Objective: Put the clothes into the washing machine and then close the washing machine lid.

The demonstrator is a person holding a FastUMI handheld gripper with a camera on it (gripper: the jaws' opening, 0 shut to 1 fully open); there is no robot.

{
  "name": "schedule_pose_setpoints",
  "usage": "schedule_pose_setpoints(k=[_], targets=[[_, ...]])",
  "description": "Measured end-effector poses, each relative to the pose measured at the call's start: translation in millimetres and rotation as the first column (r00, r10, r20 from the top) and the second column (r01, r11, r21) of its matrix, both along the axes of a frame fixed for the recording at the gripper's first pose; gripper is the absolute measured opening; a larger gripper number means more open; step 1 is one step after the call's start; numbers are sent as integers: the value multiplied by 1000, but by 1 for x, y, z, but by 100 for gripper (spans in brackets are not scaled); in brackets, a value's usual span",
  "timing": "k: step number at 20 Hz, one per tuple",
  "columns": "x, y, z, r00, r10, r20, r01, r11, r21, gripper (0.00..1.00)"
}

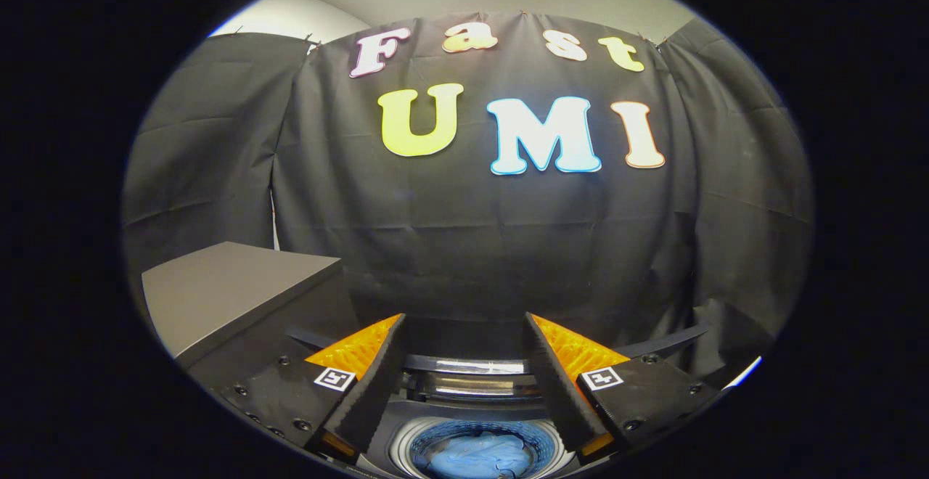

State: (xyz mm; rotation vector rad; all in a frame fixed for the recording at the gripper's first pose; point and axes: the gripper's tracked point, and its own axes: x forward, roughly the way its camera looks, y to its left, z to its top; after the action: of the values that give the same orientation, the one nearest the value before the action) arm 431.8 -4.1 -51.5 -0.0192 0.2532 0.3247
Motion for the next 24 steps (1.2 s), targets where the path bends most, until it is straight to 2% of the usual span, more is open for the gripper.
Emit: schedule_pose_setpoints(k=[10,15,18,24], targets=[[-26,-5,-11,999,9,45,-9,1000,9,97],[-50,-9,-25,1000,14,26,-15,1000,24,97],[-62,-23,-54,999,-5,-44,4,1000,-14,97],[-127,-54,-82,994,-62,-93,59,998,-29,96]])
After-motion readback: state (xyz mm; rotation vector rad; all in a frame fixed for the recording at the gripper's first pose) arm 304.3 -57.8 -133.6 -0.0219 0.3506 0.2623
